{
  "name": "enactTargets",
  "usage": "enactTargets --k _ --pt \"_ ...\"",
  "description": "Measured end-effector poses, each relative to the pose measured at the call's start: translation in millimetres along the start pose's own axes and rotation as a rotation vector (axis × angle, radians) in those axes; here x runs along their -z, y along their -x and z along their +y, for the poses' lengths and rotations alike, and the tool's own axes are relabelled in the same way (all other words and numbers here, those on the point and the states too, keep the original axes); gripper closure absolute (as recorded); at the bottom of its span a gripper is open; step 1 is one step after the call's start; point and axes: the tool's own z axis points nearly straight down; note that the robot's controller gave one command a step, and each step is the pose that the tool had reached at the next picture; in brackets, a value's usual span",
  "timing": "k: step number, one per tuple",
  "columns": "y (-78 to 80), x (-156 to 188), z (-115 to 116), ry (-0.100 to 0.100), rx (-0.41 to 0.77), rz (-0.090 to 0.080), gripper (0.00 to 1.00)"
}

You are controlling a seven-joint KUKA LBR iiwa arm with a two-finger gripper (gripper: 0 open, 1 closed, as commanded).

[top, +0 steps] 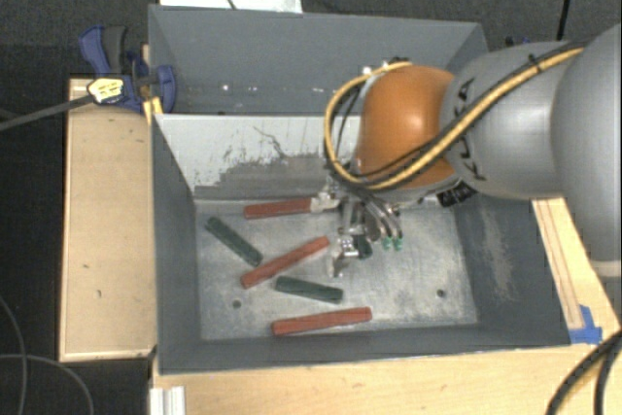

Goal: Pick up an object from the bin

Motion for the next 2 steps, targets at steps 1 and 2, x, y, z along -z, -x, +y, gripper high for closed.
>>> enactTargets --k 1,2 --pt "14.3 -9 -20 0.003 -0.022 0.002 0.00" --pt "3.0 -17 25 0.000 -0.055 0.005 0.00"
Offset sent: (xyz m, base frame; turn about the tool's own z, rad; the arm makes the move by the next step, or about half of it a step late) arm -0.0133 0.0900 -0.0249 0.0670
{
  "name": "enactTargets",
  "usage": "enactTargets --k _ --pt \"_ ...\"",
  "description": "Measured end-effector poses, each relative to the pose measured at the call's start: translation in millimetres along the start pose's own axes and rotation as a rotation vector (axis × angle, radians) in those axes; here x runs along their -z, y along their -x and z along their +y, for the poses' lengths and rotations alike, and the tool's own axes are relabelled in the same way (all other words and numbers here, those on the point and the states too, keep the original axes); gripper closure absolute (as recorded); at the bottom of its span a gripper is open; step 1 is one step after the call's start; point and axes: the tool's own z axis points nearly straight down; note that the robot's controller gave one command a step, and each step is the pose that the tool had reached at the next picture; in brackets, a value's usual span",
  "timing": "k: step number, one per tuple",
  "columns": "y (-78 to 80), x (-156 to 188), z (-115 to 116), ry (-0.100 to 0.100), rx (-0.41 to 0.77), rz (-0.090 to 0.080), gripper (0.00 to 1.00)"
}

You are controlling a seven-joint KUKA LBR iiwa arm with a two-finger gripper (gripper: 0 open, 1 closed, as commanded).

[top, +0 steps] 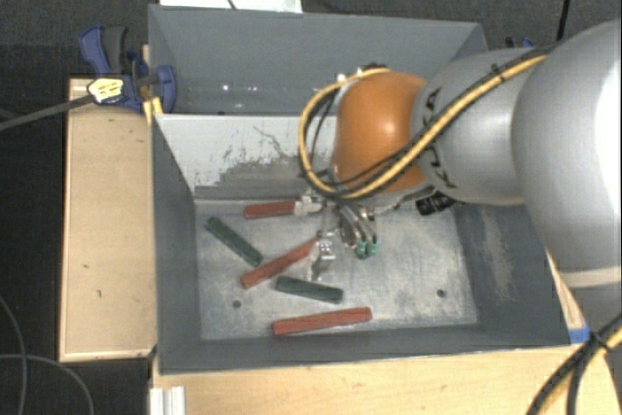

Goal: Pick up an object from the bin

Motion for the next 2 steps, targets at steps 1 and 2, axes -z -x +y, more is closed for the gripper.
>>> enactTargets --k 1,2 --pt "8.4 -21 31 0.005 0.247 -0.006 0.00" --pt "-10.7 -33 47 0.001 0.094 -0.008 1.00"
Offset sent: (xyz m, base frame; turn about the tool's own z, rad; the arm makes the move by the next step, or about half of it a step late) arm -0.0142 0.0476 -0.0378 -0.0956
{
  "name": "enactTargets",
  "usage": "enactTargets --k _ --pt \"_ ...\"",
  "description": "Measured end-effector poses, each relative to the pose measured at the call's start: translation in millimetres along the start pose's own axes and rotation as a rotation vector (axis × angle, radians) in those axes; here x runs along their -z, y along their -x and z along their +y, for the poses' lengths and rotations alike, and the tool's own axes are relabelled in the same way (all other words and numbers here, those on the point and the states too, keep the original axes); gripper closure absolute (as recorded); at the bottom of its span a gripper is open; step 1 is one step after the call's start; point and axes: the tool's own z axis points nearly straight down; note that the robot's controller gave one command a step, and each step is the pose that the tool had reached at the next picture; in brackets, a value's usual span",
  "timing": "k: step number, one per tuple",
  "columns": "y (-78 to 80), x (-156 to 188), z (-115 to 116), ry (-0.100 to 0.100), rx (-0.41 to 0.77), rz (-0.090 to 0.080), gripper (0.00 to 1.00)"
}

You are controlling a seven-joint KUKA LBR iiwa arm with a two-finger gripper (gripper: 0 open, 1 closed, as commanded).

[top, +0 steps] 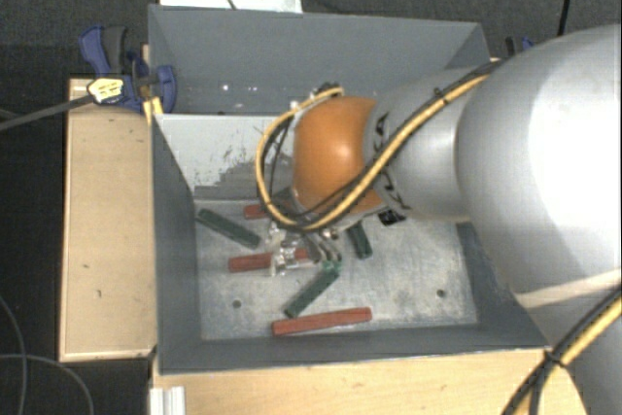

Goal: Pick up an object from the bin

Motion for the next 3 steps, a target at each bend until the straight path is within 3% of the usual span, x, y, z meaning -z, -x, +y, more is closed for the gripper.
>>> enactTargets --k 2,3 --pt "-1.6 3 0 0.000 -0.001 0.006 1.00" --pt "-4.4 22 0 -0.001 -0.001 0.017 1.00"
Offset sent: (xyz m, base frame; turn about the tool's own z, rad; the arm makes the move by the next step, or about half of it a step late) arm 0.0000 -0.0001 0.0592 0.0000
